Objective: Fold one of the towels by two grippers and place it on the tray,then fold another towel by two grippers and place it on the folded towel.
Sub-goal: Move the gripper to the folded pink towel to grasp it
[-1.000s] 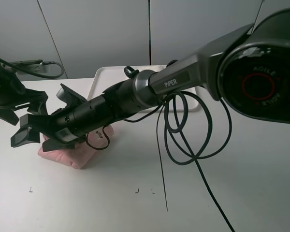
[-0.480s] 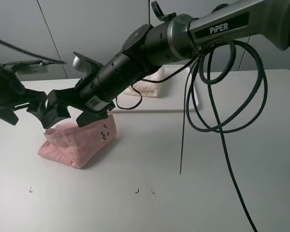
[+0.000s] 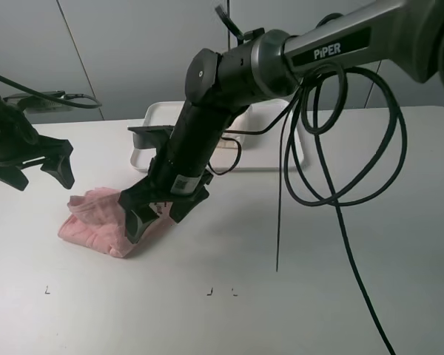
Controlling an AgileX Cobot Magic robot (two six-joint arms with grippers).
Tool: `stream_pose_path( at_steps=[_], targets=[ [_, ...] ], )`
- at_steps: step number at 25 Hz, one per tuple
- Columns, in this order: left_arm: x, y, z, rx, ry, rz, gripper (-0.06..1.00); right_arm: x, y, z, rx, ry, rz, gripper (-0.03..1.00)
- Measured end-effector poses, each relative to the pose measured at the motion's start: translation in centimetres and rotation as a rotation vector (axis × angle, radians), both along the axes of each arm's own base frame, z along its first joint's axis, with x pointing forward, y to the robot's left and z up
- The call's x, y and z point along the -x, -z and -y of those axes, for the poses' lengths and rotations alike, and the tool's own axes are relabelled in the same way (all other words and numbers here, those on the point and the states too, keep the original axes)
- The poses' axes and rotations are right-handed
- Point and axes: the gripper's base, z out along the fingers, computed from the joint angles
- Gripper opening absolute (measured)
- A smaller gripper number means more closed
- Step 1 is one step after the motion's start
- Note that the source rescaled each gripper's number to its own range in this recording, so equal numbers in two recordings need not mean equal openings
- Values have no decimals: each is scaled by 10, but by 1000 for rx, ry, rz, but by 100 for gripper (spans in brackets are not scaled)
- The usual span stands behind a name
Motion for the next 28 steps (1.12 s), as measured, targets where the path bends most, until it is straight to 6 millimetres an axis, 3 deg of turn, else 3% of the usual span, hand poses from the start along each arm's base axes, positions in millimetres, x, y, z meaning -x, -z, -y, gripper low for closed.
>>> stream_pose_path(
  at_steps=[8, 13, 21, 28],
  targets=[
    [0, 0, 0, 0, 0, 0, 100, 1, 22, -6, 38, 13, 33, 90],
    [0, 0, 0, -2, 2, 0, 100, -2, 21, -14, -48, 34, 62, 90],
    [0, 0, 0, -5, 4, 0, 100, 14, 26, -37, -110, -60, 186, 90],
    [0, 0, -1, -8, 6, 0, 100, 11, 20, -47, -200, -17, 235, 90]
  ],
)
